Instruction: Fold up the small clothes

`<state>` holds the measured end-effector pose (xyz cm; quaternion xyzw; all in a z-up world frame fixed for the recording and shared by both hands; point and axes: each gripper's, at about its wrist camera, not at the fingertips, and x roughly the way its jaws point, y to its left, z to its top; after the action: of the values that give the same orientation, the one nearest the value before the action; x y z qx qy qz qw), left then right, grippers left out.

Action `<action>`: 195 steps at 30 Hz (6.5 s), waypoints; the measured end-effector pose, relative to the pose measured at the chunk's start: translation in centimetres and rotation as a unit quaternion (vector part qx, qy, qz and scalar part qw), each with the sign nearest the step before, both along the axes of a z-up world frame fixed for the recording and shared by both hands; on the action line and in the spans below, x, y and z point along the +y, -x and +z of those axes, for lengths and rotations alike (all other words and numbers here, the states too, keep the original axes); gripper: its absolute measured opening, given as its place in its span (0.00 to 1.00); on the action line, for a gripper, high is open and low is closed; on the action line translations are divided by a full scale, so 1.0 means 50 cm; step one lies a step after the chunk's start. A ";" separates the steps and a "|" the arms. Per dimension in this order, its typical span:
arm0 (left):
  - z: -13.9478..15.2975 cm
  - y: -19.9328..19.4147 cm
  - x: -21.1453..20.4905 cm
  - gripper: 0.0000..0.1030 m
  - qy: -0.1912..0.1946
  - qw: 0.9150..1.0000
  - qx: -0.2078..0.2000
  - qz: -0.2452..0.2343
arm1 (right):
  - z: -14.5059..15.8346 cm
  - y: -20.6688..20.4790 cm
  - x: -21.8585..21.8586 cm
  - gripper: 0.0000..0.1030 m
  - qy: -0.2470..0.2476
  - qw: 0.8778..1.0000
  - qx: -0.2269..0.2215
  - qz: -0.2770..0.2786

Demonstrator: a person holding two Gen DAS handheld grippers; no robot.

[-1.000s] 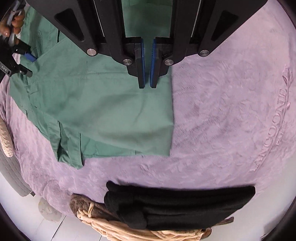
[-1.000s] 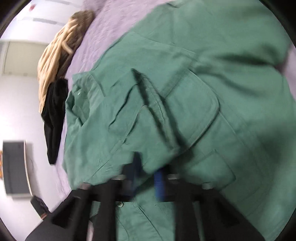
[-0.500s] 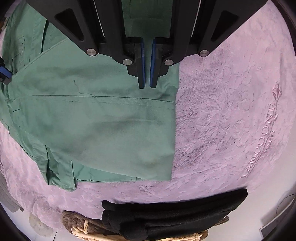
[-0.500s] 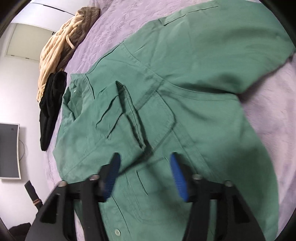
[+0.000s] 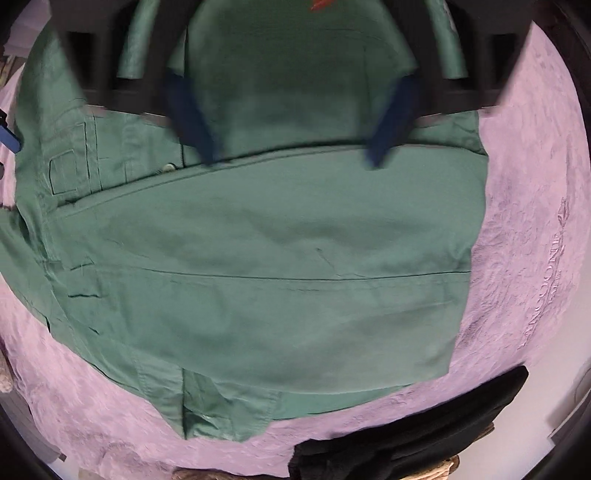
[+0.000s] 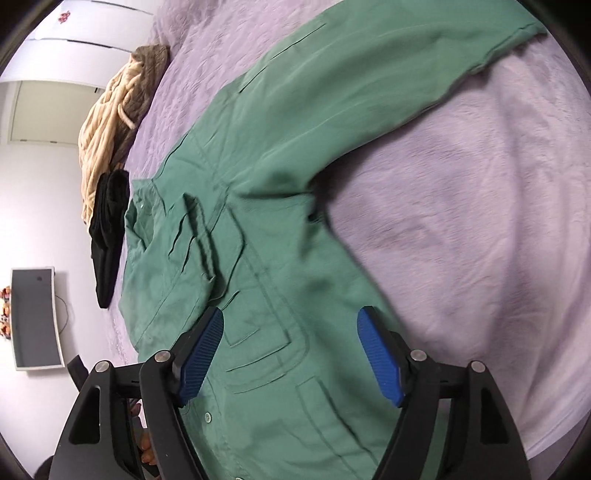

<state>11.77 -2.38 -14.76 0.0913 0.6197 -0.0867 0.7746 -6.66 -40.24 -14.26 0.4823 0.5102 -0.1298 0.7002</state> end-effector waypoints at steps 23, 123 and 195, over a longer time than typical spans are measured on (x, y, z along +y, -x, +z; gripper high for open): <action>-0.018 0.042 -0.342 0.98 0.014 0.997 0.020 -0.080 | -0.071 0.122 -0.496 0.78 -0.027 0.950 -0.097 -0.295; -0.057 -0.120 0.019 0.15 0.156 0.987 0.045 0.008 | -0.089 -0.136 -0.058 0.07 -0.001 0.999 -0.037 0.020; 0.077 0.195 0.015 0.99 -0.003 0.997 0.019 0.075 | 0.084 -0.041 0.058 0.83 0.044 0.966 -0.001 0.254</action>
<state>2.02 -1.61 -10.88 0.0447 0.6395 -0.0281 0.7670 -4.61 -37.34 -10.04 0.3057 0.6090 0.0303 0.7312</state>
